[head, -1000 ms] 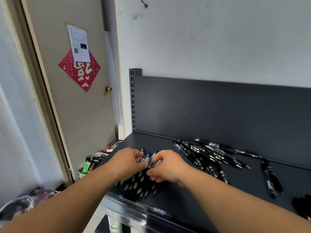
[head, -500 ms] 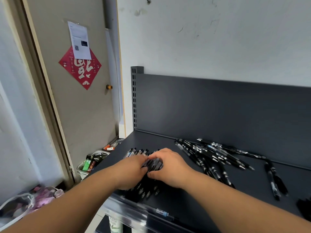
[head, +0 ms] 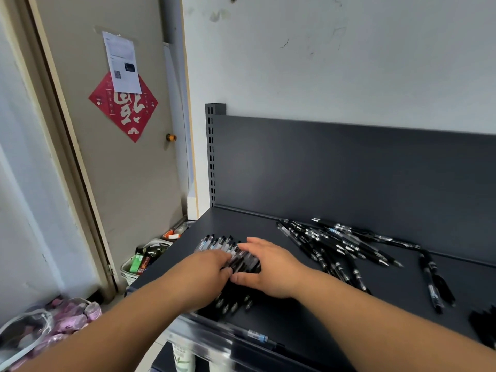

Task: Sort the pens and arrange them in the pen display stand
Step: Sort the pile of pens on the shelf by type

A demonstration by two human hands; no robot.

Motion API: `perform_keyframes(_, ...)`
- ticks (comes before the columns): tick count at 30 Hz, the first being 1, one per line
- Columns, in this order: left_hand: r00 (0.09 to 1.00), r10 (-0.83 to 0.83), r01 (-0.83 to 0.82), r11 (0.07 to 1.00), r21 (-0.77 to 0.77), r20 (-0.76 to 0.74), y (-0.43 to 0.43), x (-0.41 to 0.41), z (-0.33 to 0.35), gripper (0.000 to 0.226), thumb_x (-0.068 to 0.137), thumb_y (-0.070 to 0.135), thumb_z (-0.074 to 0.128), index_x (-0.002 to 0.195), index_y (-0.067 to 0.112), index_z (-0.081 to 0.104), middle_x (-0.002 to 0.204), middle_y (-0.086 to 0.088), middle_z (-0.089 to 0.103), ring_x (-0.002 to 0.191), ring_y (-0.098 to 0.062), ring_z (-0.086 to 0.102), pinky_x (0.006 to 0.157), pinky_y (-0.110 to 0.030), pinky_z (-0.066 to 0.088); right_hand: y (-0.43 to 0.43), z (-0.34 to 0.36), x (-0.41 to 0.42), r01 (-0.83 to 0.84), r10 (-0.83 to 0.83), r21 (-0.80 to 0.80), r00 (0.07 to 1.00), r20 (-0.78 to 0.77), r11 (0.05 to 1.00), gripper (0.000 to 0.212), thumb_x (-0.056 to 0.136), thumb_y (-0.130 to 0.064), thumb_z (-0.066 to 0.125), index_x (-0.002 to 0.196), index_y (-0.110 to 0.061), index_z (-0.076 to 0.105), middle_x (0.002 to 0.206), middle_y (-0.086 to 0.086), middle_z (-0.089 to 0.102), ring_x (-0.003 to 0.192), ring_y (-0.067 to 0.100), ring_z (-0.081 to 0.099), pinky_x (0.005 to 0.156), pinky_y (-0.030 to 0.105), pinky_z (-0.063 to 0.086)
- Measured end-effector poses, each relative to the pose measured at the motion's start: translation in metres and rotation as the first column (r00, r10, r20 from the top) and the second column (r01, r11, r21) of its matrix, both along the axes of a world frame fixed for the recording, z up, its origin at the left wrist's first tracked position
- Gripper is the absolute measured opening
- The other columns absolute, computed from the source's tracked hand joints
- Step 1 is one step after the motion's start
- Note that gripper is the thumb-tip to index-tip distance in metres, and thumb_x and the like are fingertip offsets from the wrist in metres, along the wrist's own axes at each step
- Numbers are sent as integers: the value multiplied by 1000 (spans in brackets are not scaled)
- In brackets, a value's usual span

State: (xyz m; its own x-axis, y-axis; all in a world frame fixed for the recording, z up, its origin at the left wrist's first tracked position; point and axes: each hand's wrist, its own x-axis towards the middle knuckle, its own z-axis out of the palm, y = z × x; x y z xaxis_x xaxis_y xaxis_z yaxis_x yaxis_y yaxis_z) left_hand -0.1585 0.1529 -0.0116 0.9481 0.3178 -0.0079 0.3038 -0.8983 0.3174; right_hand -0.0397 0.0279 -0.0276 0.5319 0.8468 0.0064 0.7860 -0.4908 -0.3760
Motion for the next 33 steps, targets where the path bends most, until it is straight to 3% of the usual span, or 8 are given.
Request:
perform_keyframes(5, 991, -24, 15, 998, 63, 134, -20, 16, 10, 42, 101, 34, 37, 142, 25, 42, 152, 4, 35, 138, -13, 35, 110, -26, 28, -19, 6, 6, 110, -117, 162, 992, 37, 981, 62, 83, -51, 67, 138, -27, 49, 143, -6, 44, 132, 10, 41, 109, 21, 30)
perform_keyframes(8, 968, -79, 58, 994, 93, 237, -41, 32, 15, 44, 99, 37, 41, 142, 28, 42, 152, 8, 33, 137, -12, 35, 110, -24, 27, -48, 12, 19, 266, -283, 213, 958, 51, 940, 46, 82, -45, 69, 124, -29, 59, 126, -7, 54, 117, 12, 53, 99, 24, 40)
perform_keyframes(14, 949, -196, 186, 981, 62, 248, -88, 71, 8, 35, 96, 32, 49, 130, 29, 56, 133, 3, 53, 121, -15, 50, 100, -22, 35, -127, 24, 49, 610, -613, 101, 790, 4, 786, 19, 79, -32, 68, 91, -30, 54, 97, -7, 61, 95, 16, 59, 74, 25, 43)
perform_keyframes(19, 955, -282, 279, 959, 37, 95, -116, 97, -7, 39, 94, 16, 45, 125, 35, 59, 127, 0, 60, 118, -18, 54, 99, -26, 42, -154, 20, 44, 635, -636, -56, 772, -4, 770, 20, 79, -30, 68, 96, -21, 62, 101, -2, 67, 94, 16, 61, 79, 25, 50)
perform_keyframes(22, 948, -317, 316, 948, 45, 29, -125, 105, -14, 39, 94, 17, 45, 125, 36, 57, 127, 2, 59, 118, -19, 53, 95, -23, 39, -160, 20, 38, 645, -646, -55, 763, -3, 762, 32, 78, -27, 67, 108, -14, 67, 108, 2, 68, 100, 18, 63, 84, 28, 52)
perform_keyframes(25, 931, -364, 365, 931, 31, -23, -126, 107, -16, 41, 89, 10, 46, 117, 37, 60, 114, 4, 59, 108, -17, 54, 87, -22, 39, -168, 20, 36, 654, -652, -13, 754, -78, 757, 30, 80, -29, 67, 109, -20, 67, 108, -3, 67, 102, 15, 61, 83, 21, 47)
perform_keyframes(29, 876, -480, 480, 877, 4, -44, -119, 104, -14, 36, 86, 8, 54, 109, 36, 62, 89, 16, 48, 89, -8, 48, 79, -20, 40, -175, 18, 35, 640, -601, 103, 757, -256, 762, 11, 81, -25, 67, 91, -24, 73, 85, -7, 70, 82, 9, 64, 68, 17, 46)
perform_keyframes(33, 805, -592, 594, 804, 42, -48, -113, 102, -7, 24, 87, 20, 64, 106, 34, 63, 110, 11, 45, 103, -8, 48, 92, -21, 38, -179, 19, 30, 675, -515, 216, 698, -497, 705, 4, 80, -23, 72, 83, -21, 72, 66, -9, 61, 58, 5, 52, 57, 16, 42)
